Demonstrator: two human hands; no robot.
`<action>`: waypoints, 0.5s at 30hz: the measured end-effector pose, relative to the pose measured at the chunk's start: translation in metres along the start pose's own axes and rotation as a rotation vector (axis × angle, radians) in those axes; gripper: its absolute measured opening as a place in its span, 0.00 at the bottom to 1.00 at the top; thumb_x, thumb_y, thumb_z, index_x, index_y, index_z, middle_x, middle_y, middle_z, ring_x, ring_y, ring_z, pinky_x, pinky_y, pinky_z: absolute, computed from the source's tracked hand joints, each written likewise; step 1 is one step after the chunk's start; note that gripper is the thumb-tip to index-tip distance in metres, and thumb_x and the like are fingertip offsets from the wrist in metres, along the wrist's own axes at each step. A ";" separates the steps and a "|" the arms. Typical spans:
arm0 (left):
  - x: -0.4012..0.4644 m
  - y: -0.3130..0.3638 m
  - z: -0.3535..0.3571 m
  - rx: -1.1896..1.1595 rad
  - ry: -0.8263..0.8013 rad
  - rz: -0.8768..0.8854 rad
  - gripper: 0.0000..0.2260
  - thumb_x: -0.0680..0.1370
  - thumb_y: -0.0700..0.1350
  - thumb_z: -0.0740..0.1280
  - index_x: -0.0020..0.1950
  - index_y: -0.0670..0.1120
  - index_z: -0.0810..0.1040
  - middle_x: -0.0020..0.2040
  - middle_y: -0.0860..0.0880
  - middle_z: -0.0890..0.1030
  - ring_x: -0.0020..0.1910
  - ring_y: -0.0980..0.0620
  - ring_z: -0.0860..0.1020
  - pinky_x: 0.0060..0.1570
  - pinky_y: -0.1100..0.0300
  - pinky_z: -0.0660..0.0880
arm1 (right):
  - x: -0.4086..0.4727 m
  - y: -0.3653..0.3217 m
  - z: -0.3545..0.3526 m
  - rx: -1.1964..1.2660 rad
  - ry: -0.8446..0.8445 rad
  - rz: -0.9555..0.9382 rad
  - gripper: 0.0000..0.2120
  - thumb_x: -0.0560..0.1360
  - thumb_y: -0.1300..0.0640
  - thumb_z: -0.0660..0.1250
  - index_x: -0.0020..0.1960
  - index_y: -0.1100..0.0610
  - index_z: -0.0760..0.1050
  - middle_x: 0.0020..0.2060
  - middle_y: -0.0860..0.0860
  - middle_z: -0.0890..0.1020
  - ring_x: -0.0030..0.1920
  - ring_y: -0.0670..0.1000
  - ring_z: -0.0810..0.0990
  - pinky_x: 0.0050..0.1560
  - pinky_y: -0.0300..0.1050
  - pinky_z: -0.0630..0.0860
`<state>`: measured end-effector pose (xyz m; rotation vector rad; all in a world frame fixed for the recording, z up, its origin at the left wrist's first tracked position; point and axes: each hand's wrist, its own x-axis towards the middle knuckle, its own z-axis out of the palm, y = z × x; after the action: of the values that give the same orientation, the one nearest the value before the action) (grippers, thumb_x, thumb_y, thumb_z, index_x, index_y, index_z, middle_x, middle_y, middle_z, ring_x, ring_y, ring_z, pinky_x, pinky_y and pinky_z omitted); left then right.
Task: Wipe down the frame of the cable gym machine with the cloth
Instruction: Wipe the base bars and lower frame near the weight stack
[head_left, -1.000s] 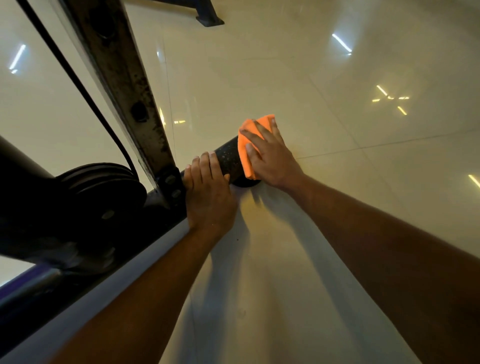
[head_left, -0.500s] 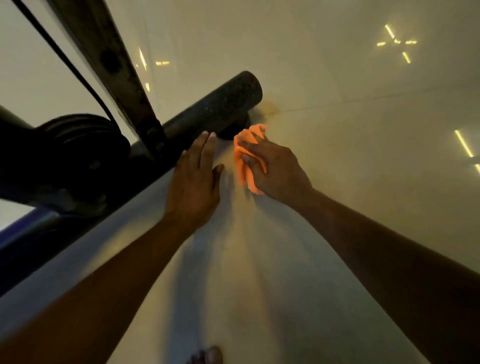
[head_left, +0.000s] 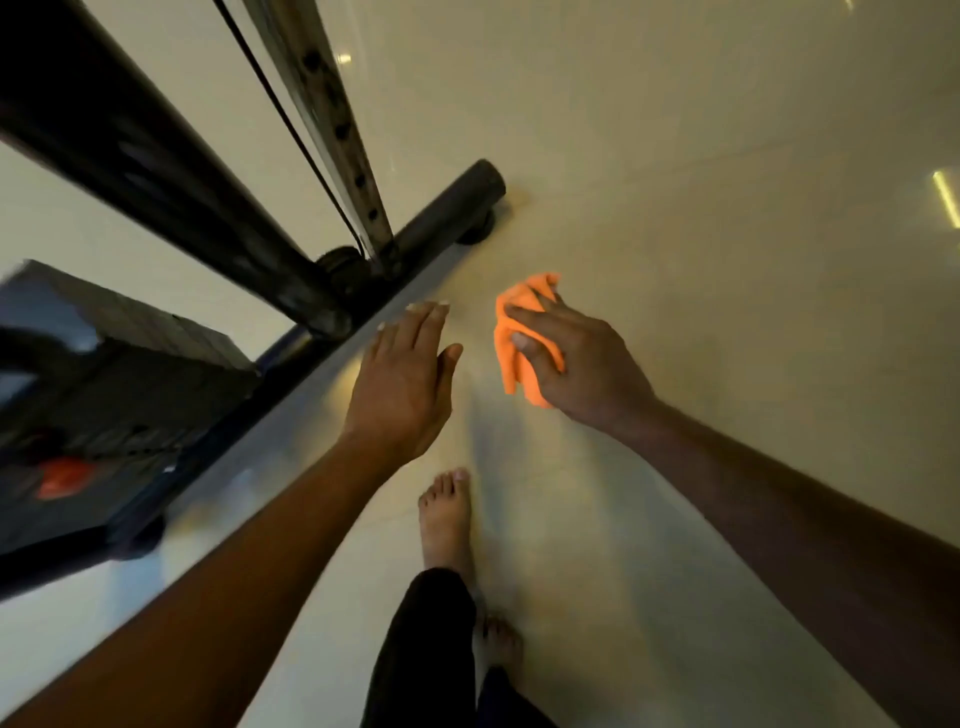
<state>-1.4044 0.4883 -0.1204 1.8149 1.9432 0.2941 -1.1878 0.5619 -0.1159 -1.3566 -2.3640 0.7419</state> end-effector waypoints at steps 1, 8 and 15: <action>-0.007 0.021 -0.039 0.007 0.000 0.007 0.26 0.90 0.55 0.55 0.86 0.47 0.62 0.84 0.44 0.64 0.84 0.44 0.60 0.84 0.41 0.57 | 0.001 -0.024 -0.035 -0.002 0.017 -0.012 0.18 0.85 0.50 0.69 0.75 0.48 0.81 0.75 0.54 0.80 0.74 0.57 0.78 0.65 0.56 0.81; -0.060 0.142 -0.310 0.079 0.165 0.091 0.26 0.89 0.55 0.56 0.85 0.47 0.62 0.84 0.43 0.65 0.84 0.43 0.61 0.83 0.42 0.55 | 0.020 -0.197 -0.287 -0.028 0.186 -0.135 0.19 0.85 0.49 0.68 0.75 0.48 0.80 0.74 0.53 0.80 0.74 0.58 0.78 0.68 0.56 0.79; -0.156 0.236 -0.587 0.224 0.394 0.133 0.26 0.89 0.55 0.58 0.86 0.48 0.61 0.84 0.45 0.64 0.83 0.43 0.62 0.83 0.37 0.59 | 0.023 -0.403 -0.514 -0.089 0.276 -0.348 0.22 0.86 0.42 0.64 0.79 0.44 0.75 0.76 0.51 0.78 0.70 0.60 0.81 0.67 0.55 0.80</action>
<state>-1.4670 0.4502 0.5269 2.1683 2.1920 0.5311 -1.2219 0.5582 0.5361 -0.9656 -2.3384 0.3312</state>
